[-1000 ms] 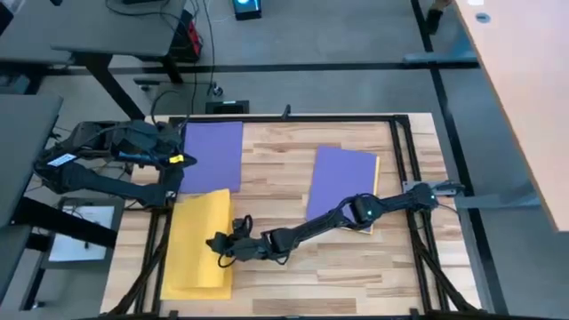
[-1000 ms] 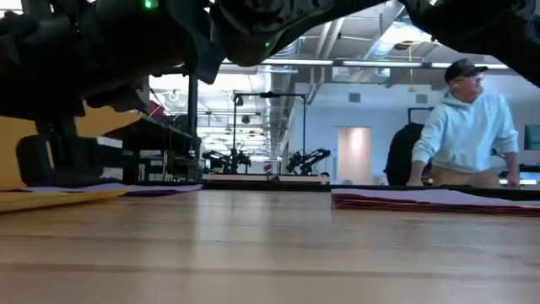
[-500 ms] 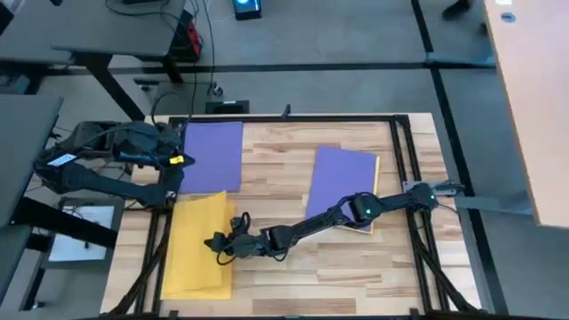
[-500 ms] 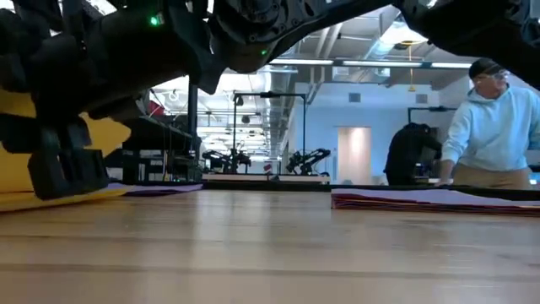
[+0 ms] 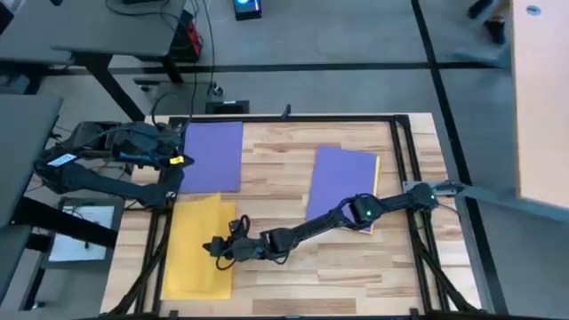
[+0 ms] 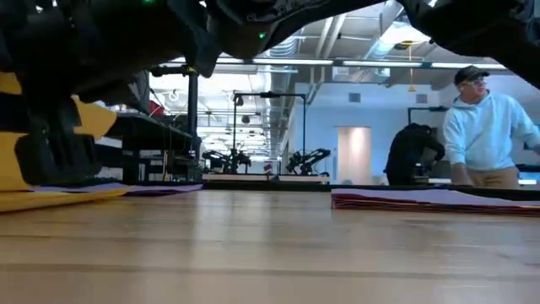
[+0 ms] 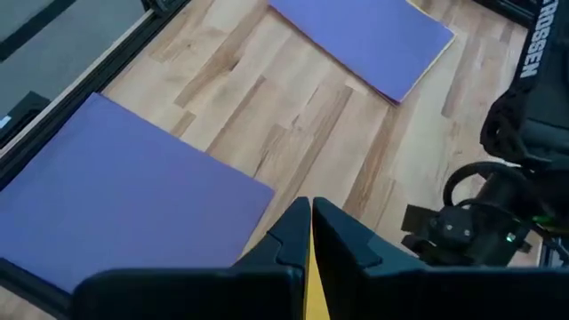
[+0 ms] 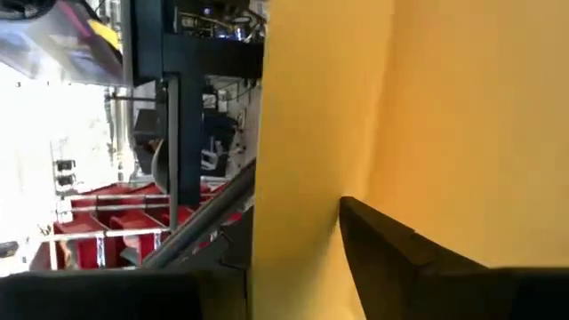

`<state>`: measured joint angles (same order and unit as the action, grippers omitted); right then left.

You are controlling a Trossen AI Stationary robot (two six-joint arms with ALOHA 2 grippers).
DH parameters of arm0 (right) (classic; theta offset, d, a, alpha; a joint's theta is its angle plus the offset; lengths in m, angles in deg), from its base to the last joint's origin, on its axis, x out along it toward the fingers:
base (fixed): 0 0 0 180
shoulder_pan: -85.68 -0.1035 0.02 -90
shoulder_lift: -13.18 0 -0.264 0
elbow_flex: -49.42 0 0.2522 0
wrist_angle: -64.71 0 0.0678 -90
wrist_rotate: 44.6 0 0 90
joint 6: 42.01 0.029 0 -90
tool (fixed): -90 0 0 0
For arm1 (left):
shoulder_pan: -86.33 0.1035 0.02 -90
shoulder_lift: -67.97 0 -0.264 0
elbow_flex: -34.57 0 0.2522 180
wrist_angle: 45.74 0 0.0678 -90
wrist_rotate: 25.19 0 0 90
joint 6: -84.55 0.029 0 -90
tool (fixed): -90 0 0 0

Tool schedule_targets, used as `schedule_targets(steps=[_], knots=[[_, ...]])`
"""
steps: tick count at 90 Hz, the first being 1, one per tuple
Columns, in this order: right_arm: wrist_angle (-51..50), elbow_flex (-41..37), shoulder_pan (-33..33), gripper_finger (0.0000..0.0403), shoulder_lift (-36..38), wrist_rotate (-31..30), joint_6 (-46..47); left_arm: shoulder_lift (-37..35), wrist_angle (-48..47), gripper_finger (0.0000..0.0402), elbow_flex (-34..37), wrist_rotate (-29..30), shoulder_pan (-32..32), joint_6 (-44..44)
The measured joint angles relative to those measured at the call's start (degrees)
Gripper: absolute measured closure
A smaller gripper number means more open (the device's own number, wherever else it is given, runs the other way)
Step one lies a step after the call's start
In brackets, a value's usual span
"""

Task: Organize paper
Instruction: Stack the yellow paper on top of the other yellow paper

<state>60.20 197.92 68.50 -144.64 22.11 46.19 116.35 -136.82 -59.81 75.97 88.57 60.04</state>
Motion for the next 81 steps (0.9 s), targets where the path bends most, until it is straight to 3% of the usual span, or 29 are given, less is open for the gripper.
schedule_targets(steps=[24,50,62,81], knots=[[-0.6,0.0,-0.4,0.0284,0.0,0.1,1.8,0.0,-0.2,0.0402,0.0,0.0,0.0,0.0],[-3.0,0.2,-0.3,0.0284,0.6,4.3,-1.1,0.0,-0.4,0.0402,0.0,0.0,0.0,0.9],[-7.9,0.3,0.4,0.0284,1.1,9.5,-1.6,0.0,-0.5,0.0402,0.0,0.0,0.0,0.9],[-10.7,0.2,0.9,0.0284,1.2,11.1,-2.0,0.0,-1.0,0.0402,0.0,0.0,0.0,1.1]])
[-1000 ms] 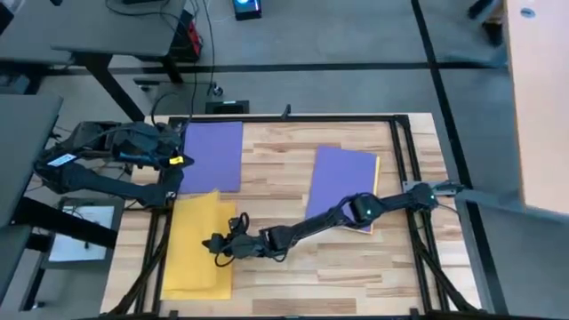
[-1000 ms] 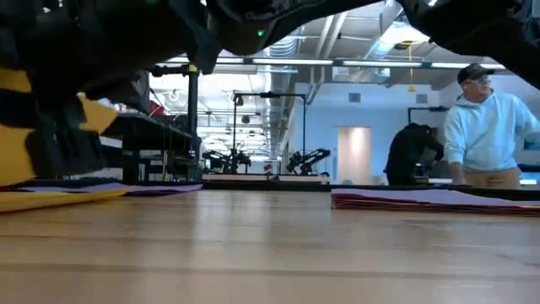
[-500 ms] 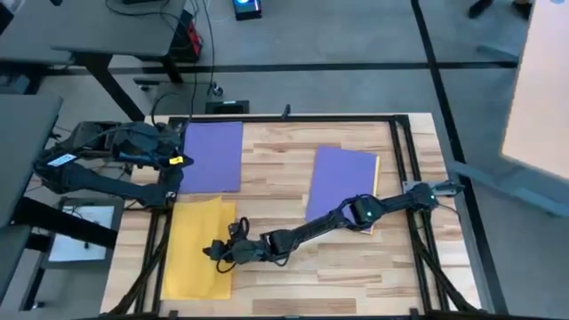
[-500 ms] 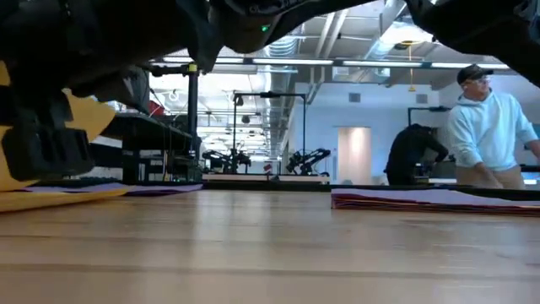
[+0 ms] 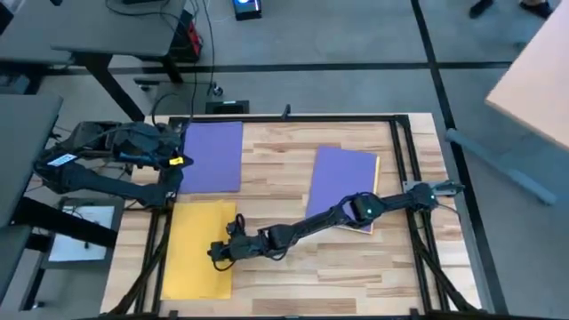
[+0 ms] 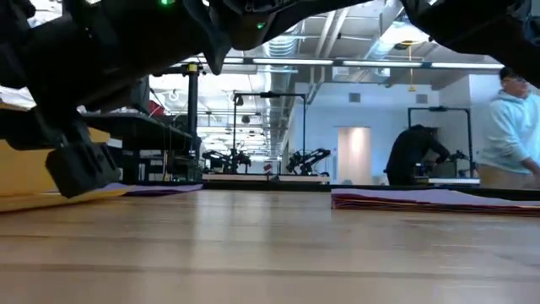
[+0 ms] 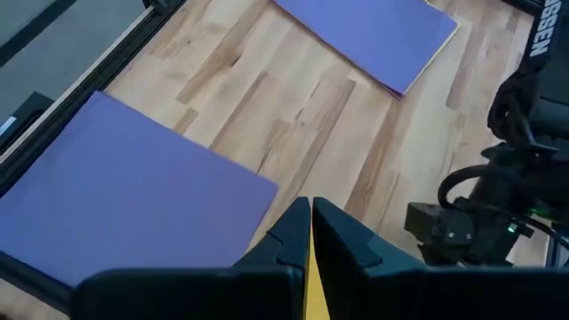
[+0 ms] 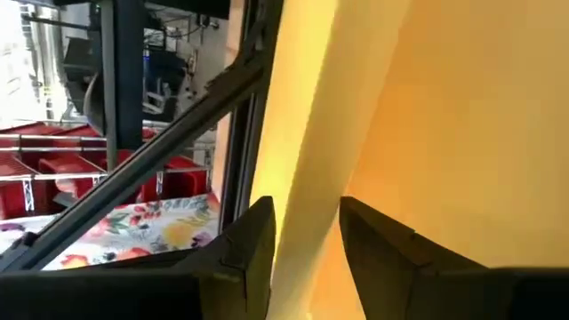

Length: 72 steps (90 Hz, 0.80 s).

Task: Organize paper
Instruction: Stack the yellow paper on top of the other yellow paper

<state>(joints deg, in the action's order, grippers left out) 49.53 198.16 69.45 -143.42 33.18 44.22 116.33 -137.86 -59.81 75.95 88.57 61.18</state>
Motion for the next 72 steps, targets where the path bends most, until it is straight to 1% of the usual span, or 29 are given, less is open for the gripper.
schedule_targets(steps=[9,15,22,33,41,57,63,72], knots=[[-1.3,0.0,0.4,0.0284,0.0,0.6,-0.6,0.0,-0.5,0.0402,0.0,0.0,0.0,0.3],[-2.4,0.0,0.8,0.0284,0.0,2.5,-0.9,0.0,-0.5,0.0402,0.0,0.0,0.0,0.2],[-3.8,0.0,1.1,0.0284,0.0,3.2,-1.7,0.0,-0.6,0.0402,0.0,0.0,0.0,0.2],[-3.5,0.0,1.4,0.0284,0.0,5.0,-2.1,0.0,-0.8,0.0402,0.0,0.0,0.0,0.2],[-3.5,0.0,1.4,0.0284,0.2,7.7,-2.1,0.0,-0.8,0.0402,0.0,0.0,0.0,0.2],[-5.2,0.0,1.2,0.0284,0.5,10.0,-1.5,0.0,-0.9,0.0402,0.0,0.0,0.0,0.4],[-7.2,0.0,1.3,0.0284,0.6,10.3,-2.7,0.0,-0.9,0.0402,0.0,0.0,0.0,0.4],[-13.4,0.0,1.7,0.0284,1.6,10.9,-5.5,0.0,-0.9,0.0402,0.0,0.0,0.0,0.4]])
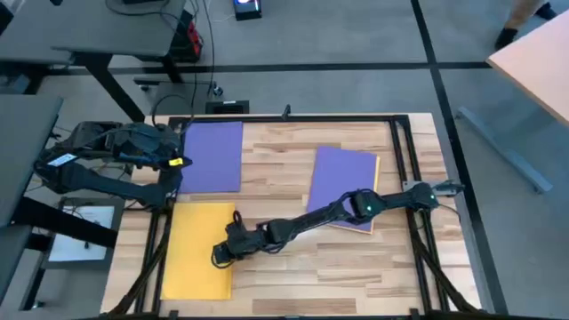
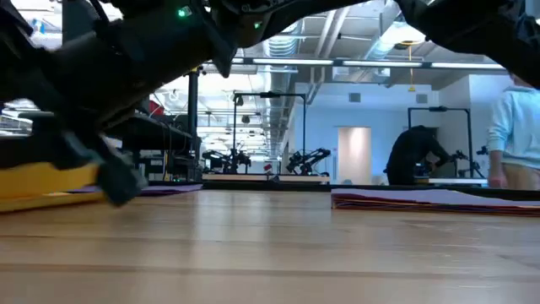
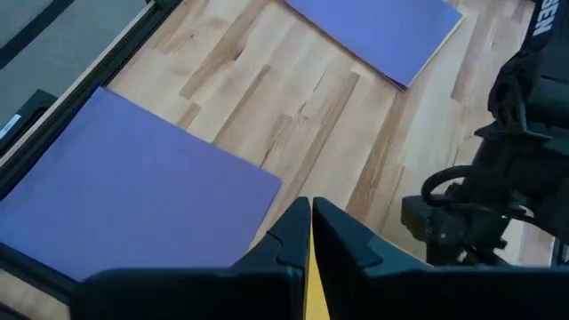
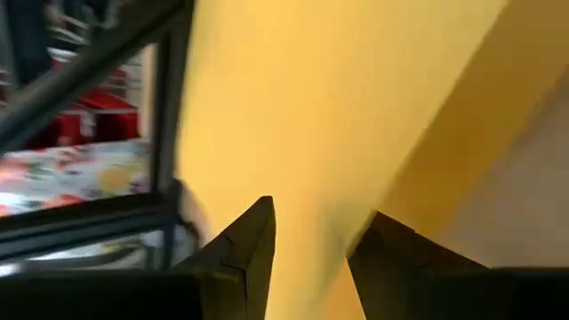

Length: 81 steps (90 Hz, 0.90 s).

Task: Organize paper
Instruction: Stack the yellow paper on top of the other yellow paper, then stack the purple paper on top of the other purple paper

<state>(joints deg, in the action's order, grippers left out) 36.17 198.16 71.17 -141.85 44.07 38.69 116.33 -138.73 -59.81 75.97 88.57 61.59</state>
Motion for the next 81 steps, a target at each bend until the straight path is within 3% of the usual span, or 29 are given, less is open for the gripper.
schedule_targets(steps=[59,71,81], knots=[[-12.6,0.0,1.9,0.0284,8.4,0.1,-12.0,0.0,-1.0,0.0402,0.0,0.0,0.0,0.6],[-16.4,0.0,3.4,0.0284,12.7,0.1,-18.6,0.0,-0.6,0.0402,0.0,0.0,0.0,0.7],[-25.7,0.0,6.7,0.0284,19.2,0.0,-26.5,0.8,0.7,0.0402,0.0,0.0,0.0,0.7]])
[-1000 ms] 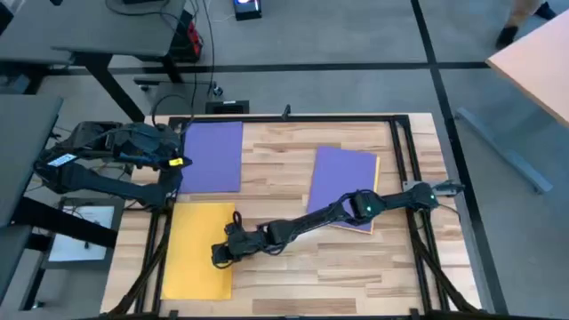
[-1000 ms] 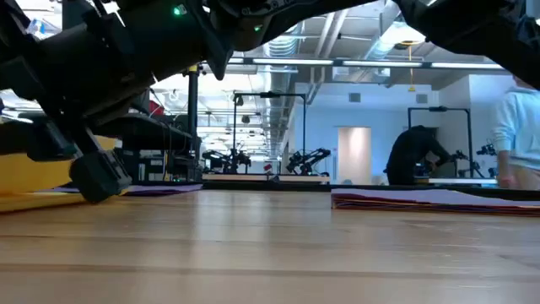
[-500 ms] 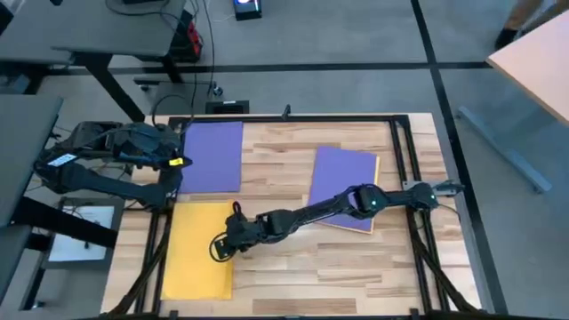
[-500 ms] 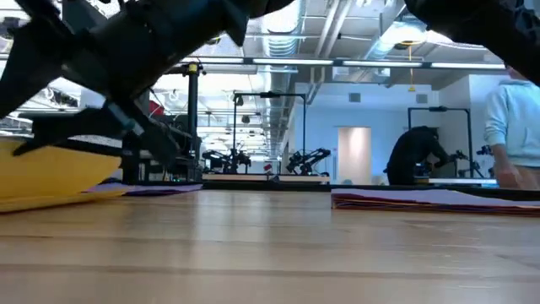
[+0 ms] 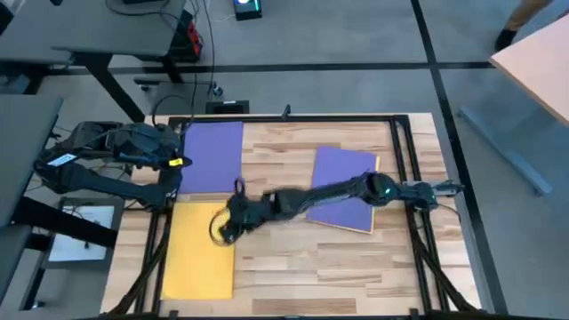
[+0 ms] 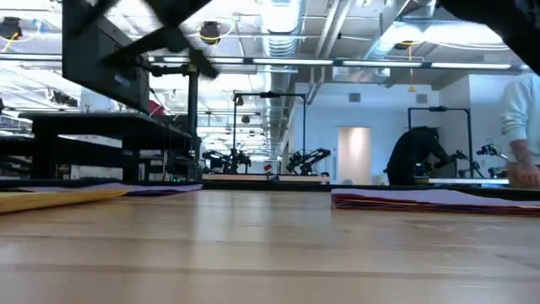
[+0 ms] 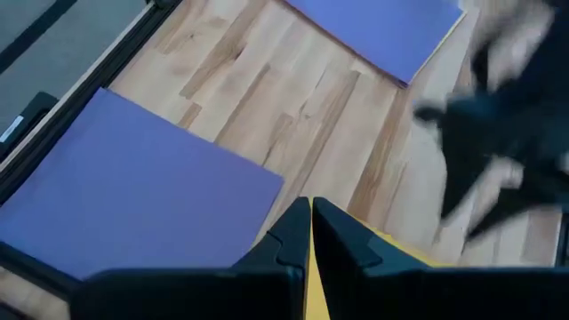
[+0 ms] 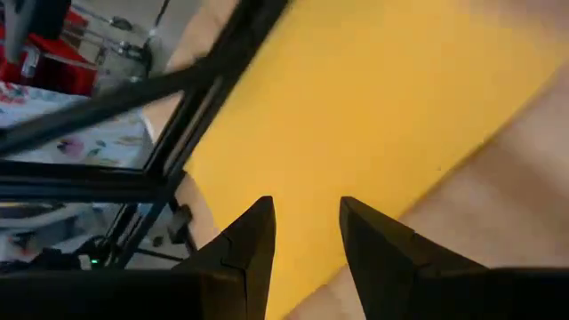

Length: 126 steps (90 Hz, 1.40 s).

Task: Organize paper
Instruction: Stack the purple paper on top of the other purple paper

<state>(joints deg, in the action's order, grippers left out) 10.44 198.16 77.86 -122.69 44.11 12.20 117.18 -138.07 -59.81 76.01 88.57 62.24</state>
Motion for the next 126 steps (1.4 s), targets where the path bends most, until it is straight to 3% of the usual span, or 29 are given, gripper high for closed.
schedule_targets(steps=[17,31,39,48,63,78,90,105,118,126], knots=[[-22.8,0.1,6.7,0.0284,10.5,-0.9,-12.4,5.7,-0.1,0.0402,0.0,0.0,0.0,1.5],[-43.5,-0.4,12.0,0.0284,16.2,-10.9,-18.9,13.3,0.1,0.0402,0.1,-2.3,0.1,5.0],[-49.2,-2.9,15.1,0.0284,18.5,-15.1,-21.0,17.9,0.3,0.0402,0.2,-8.1,1.7,8.6],[-48.5,-9.7,18.1,0.0283,22.3,-15.4,-23.9,22.8,3.5,0.0402,0.3,-13.1,3.4,11.8],[-39.6,-30.9,23.7,0.0267,30.8,-13.8,-28.0,27.2,6.8,0.0402,0.3,-18.4,8.5,13.5],[-14.2,-59.2,29.5,0.0244,40.5,-0.9,-28.3,28.4,9.1,0.0402,0.3,-18.4,12.2,11.8],[1.7,-75.1,31.6,0.0234,42.8,8.1,-22.0,28.7,12.3,0.0402,0.3,-18.4,12.8,9.8],[16.8,-84.2,28.5,0.0232,42.2,10.9,-11.9,28.7,17.8,0.0402,1.9,-18.7,12.8,9.6],[26.5,-86.4,25.3,0.0232,41.9,10.8,-4.9,28.1,23.2,0.0402,9.7,-23.6,14.2,11.8],[27.4,-86.6,24.1,0.0232,41.9,8.6,-2.3,28.0,27.0,0.0402,15.8,-24.9,15.1,12.6]])
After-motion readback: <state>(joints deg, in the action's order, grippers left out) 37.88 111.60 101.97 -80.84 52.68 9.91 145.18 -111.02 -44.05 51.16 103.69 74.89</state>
